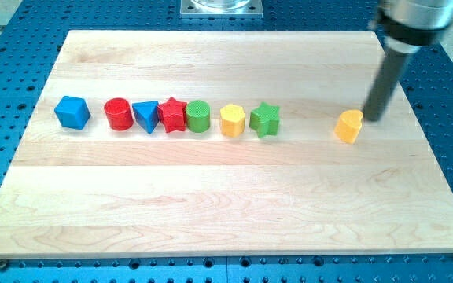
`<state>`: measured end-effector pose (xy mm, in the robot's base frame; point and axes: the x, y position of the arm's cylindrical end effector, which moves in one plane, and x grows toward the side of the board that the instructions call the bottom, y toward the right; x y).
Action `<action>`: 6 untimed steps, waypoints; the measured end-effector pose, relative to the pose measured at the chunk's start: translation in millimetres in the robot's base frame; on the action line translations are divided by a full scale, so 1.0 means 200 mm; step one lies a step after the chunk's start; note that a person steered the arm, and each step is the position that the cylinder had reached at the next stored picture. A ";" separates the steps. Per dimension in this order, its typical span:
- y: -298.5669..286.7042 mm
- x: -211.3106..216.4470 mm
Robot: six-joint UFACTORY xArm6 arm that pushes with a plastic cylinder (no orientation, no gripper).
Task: Move the heart parallel right to the green star
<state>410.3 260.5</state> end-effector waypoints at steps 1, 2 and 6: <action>-0.04 0.13; -0.27 0.22; -0.58 0.12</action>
